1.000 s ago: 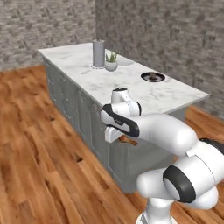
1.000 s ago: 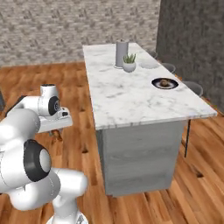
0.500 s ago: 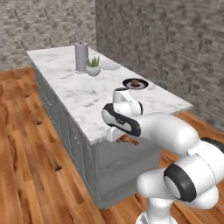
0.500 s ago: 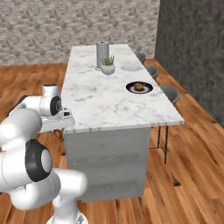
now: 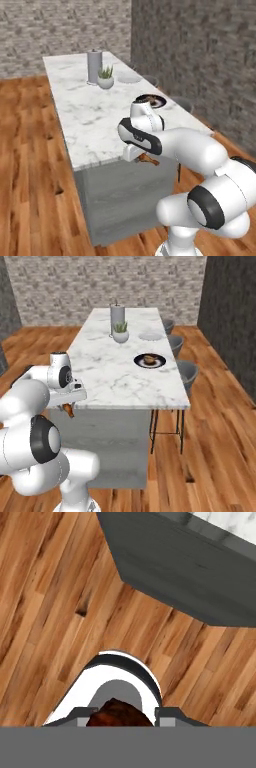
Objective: Take the chicken drumsticks from the pan and place one on each plate on the dining counter.
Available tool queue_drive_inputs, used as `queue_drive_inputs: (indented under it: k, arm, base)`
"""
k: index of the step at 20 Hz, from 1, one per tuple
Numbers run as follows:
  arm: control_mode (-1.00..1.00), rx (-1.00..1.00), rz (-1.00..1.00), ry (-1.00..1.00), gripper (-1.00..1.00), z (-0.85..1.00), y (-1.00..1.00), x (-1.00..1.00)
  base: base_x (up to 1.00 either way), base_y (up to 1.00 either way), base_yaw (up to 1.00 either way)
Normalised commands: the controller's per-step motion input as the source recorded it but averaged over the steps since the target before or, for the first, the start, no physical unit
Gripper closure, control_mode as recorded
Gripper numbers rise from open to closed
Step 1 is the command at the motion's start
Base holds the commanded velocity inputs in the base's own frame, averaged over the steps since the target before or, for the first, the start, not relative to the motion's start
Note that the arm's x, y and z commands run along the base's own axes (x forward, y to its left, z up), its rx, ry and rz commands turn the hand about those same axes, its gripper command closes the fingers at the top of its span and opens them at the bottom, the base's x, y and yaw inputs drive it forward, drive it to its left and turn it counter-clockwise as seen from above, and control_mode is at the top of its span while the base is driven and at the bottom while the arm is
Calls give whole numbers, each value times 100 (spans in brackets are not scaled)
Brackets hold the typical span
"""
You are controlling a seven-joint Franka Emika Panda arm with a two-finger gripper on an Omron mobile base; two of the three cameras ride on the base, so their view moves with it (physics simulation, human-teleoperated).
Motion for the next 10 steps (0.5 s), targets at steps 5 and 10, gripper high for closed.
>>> queue_drive_inputs:
  k: [5, 10]
  arm:
    - [100, 0, 0, 0, 100, 0, 0, 0]
    - [100, 0, 0, 0, 100, 0, 0, 0]
  base:
    - [44, -66, 32]
    - [44, -64, 34]
